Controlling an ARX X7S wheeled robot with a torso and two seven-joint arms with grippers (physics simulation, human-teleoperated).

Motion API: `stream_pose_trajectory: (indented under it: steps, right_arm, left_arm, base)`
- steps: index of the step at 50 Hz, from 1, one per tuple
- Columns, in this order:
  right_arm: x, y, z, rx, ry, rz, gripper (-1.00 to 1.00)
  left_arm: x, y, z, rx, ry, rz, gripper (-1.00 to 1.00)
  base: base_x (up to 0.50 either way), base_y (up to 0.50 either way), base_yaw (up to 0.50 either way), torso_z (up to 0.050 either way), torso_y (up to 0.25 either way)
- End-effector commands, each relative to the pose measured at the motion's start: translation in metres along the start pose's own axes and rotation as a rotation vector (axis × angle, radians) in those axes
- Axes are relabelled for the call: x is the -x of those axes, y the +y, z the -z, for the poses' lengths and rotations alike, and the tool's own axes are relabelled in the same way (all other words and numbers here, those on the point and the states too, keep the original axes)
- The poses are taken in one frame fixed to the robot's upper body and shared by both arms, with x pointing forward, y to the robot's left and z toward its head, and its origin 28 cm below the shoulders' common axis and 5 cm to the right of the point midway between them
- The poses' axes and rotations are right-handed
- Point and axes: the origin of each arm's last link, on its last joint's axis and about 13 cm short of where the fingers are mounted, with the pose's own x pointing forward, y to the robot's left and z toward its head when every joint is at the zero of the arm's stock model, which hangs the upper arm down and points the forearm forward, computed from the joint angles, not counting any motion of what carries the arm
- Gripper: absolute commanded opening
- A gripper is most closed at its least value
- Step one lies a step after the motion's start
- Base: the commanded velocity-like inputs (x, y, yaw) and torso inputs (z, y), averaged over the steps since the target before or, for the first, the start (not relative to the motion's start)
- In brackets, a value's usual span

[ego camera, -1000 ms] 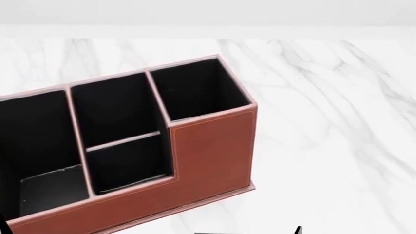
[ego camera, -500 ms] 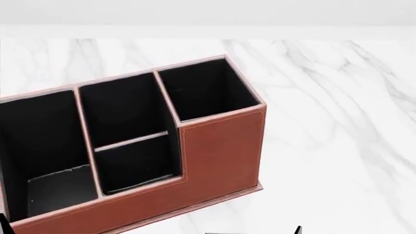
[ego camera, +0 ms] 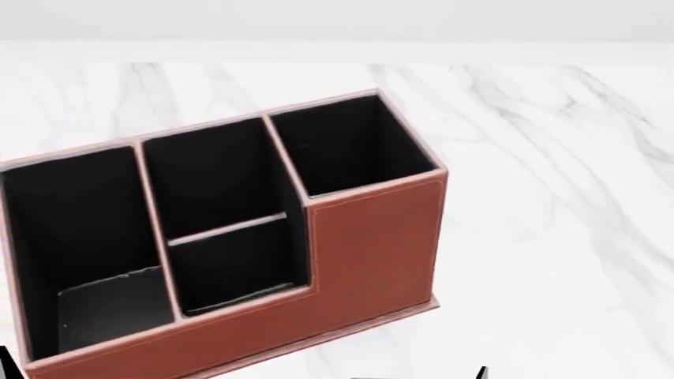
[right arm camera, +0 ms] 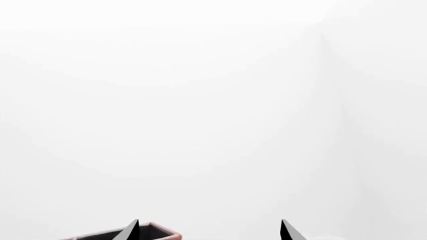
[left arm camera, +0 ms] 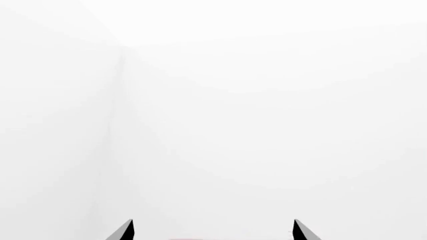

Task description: Pick up the book and place it in the back compartment of the caddy.

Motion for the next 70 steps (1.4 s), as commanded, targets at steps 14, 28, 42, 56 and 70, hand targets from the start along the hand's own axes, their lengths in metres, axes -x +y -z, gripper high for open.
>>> stream_pose_trajectory:
  steps: [14,28,42,56,70]
  right_arm:
    - [0.0,0.0,0.001,0.003,0.001,-0.005,1.0]
    - [0.0,0.0,0.0,-0.021,-0.007,-0.005,1.0]
    - [-0.001,-0.002,0.0,-0.028,0.002,0.003,1.0]
    - [-0.001,-0.002,0.001,-0.036,0.002,-0.002,1.0]
    - [0.0,-0.005,-0.004,-0.052,-0.002,0.0,1.0]
  left_arm:
    - [0.0,0.0,0.0,-0.001,0.0,0.001,1.0]
    - [0.0,0.0,0.001,-0.001,0.001,0.002,1.0]
    - [-0.001,0.0,0.002,-0.005,0.007,0.0,1.0]
    - [-0.015,0.009,0.001,-0.047,0.044,-0.021,1.0]
    - [-0.061,0.026,-0.009,-0.122,0.142,0.188,1.0]
  base:
    - [0.0,0.05,0.0,0.0,0.0]
    - [0.0,0.05,0.0,0.0,0.0]
    - [0.0,0.0,0.0,0.0,0.0]
    - [0.0,0.0,0.0,0.0,0.0]
    - [0.0,0.0,0.0,0.0,0.0]
